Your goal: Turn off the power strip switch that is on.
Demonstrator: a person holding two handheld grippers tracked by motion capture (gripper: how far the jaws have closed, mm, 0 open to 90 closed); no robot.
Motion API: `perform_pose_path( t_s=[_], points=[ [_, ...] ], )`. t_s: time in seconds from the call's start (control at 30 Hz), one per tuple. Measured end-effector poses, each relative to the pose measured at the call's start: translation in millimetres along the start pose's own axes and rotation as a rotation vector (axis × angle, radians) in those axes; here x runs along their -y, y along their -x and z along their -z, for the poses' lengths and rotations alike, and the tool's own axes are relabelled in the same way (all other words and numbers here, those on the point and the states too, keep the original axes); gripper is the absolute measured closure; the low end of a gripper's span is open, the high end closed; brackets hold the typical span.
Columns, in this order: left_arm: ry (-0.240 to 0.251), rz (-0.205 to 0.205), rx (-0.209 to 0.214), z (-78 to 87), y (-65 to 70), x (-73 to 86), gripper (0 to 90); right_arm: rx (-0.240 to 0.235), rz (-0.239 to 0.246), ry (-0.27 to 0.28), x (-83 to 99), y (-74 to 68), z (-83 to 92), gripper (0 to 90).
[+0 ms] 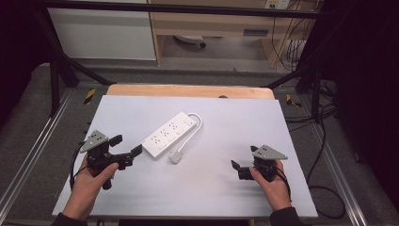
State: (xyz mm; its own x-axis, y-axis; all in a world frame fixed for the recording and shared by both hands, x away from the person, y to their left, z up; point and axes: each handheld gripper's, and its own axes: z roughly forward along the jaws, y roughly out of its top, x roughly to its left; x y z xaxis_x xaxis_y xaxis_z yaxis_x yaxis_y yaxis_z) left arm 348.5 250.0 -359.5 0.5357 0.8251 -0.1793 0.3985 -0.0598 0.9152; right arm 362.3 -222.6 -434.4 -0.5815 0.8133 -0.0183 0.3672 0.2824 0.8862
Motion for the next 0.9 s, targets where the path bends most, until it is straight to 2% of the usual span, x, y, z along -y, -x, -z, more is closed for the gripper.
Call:
perform_pose_path(
  t_s=[0.07, 0.3, 0.37, 0.47, 0.9],
  points=[
    [-0.005, -0.014, 0.013, -3.0, 3.7, -1.5, 7.8, 0.003, 0.016, 0.002, -1.1, -0.4, 0.4, 5.2],
    [-0.024, -0.005, 0.017, -8.2, 6.1, -1.2, 8.2, 0.007, 0.02, -0.013, -0.1, -0.6, -1.0, 4.8],
    [-0.016, 0.017, 0.025, -6.5, 5.7, -2.6, 8.7, 0.011, 0.024, -0.01, -0.7, -0.6, -1.5, 4.8],
    [-0.007, 0.008, 0.008, -3.0, 4.5, -6.4, 9.0, 0.019, 0.021, -0.008, -0.5, 0.6, -1.3, 4.6],
    [0.007, -0.002, 0.01, -3.7, 9.4, -17.4, 9.0, 0.026, 0.004, 0.009, 0.6, 4.1, 2.9, 4.4]
  ],
)
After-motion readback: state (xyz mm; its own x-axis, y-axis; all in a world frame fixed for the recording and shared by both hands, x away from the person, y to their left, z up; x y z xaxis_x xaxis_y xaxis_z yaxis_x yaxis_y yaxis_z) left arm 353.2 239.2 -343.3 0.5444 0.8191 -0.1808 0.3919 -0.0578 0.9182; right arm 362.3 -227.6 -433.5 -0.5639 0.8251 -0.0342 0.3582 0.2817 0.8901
